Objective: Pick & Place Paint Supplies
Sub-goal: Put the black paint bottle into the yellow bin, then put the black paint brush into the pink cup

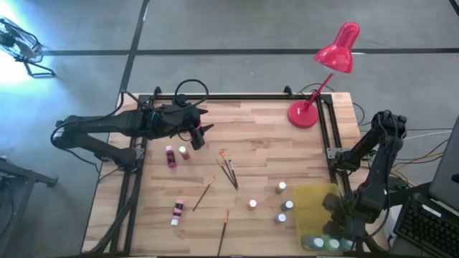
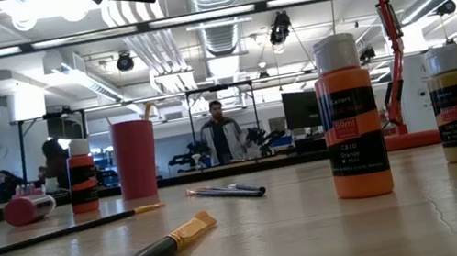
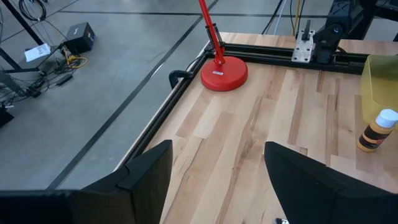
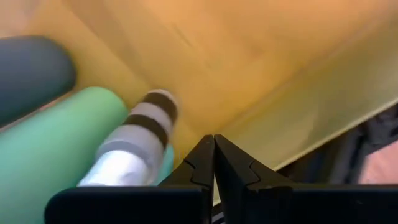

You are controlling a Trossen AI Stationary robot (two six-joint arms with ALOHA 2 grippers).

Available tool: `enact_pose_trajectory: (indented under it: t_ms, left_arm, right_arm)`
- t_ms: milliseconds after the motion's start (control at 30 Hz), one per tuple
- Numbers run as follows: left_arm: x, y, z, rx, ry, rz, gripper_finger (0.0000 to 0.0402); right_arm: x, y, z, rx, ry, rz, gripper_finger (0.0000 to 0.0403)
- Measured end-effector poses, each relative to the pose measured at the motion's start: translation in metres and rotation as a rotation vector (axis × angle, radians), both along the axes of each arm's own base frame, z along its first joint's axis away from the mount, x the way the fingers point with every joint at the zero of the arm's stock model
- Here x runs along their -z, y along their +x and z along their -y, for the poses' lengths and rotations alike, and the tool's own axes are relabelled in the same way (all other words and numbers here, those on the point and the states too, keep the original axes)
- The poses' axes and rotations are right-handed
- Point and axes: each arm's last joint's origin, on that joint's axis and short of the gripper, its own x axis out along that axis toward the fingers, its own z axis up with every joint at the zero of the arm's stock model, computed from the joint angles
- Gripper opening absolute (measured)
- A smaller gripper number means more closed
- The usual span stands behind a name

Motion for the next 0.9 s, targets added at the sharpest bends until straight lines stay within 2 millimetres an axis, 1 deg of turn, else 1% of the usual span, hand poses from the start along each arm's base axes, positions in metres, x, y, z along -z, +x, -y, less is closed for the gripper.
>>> enact_pose_trajectory:
  t_ms: [267,333,600,767,900]
  left_arm:
    - [0.000,0.000,0.000,0.000,0.000,0.000,0.0259]
    - [0.000,0.000,0.000,0.000,0.001,0.000,0.0259]
    - [0.000,0.000,0.000,0.001,0.003,-0.001,0.0259]
    - [0.000,0.000,0.000,0.007,0.015,-0.008,0.0259]
    - [0.000,0.000,0.000,0.007,0.015,-0.008,0.0259]
  right_arm:
    - [-0.005,-0.005,0.014,0.008,-0.082,-0.024,0.0008]
    - [-0.008,-0.005,0.018,0.006,-0.100,-0.006,0.0008]
    - [-0.029,0.003,0.039,0.017,-0.140,0.165,0.0008]
    - [-0.049,0.015,0.052,-0.025,-0.201,0.304,0.0008]
    - [-0.070,0.028,0.064,-0.062,-0.285,0.472,0.0008]
